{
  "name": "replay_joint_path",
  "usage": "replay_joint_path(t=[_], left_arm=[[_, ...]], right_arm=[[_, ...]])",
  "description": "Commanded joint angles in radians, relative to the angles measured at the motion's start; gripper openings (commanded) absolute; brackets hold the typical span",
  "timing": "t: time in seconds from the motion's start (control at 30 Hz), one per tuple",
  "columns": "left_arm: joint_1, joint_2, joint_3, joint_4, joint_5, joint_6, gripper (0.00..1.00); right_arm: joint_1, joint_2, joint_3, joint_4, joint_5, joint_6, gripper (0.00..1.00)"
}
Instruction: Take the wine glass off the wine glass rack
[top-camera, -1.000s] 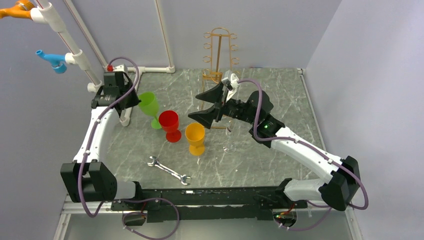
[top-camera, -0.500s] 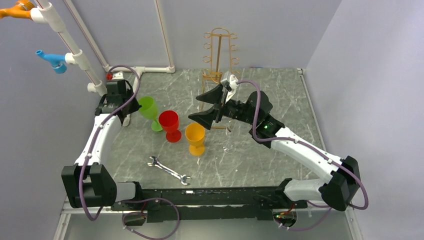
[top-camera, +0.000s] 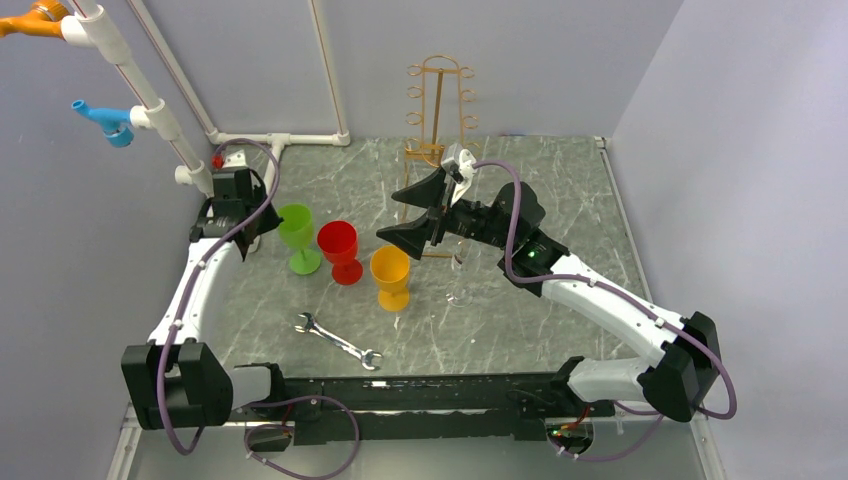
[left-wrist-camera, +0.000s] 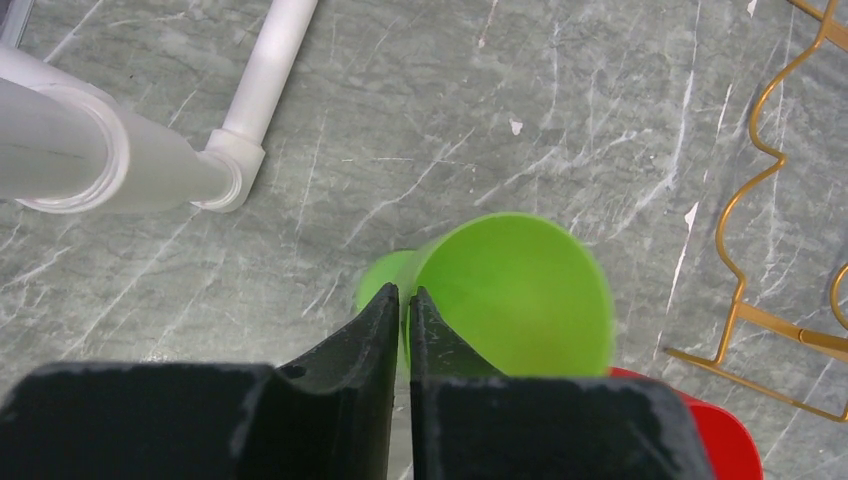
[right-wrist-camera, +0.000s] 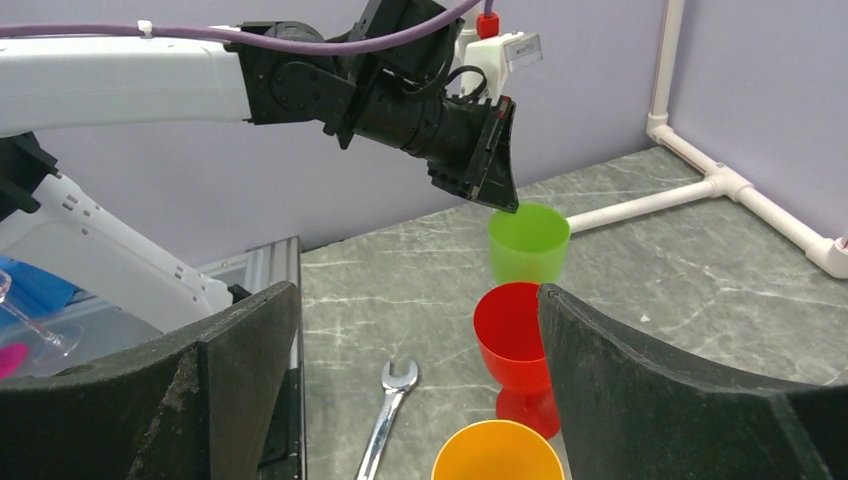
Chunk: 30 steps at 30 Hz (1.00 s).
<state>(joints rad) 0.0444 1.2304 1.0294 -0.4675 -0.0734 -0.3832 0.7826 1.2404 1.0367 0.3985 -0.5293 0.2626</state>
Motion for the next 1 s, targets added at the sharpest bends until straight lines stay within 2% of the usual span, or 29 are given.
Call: replay_joint_path(t=[0.0,0.1,0.37,0.63,0.83,0.97], left_arm=[[0.000,-0.037,-0.003,0.045,0.003,-0.002,0.17],[-0.001,-0.042,-0.005,0.047,0.007,0.001,0.26],[0.000,-0.049,0.016,0.024,0.015,0.004,0.35],[0.000,-0.114,0.057,0.010,0.030,0.032,0.50],[-0.001,-0.189,0.043,0.055,0.064,0.089,0.78],[0.000,-0.239,0.024,0.101,0.102,0.111,0.88]], right_arm=[[0.008,-0.001,0.002,0.060,-0.011,0.008,0.91],[0.009,-0.002,-0.002,0.065,-0.009,0.012,0.91],[0.010,-0.010,0.000,0.061,-0.005,0.011,0.91],[0.012,-0.027,0.004,0.027,0.045,0.023,0.92],[0.013,-0.081,-0.027,-0.009,0.206,0.013,0.97],[0.012,-0.118,-0.035,-0.058,0.298,0.036,1.00]])
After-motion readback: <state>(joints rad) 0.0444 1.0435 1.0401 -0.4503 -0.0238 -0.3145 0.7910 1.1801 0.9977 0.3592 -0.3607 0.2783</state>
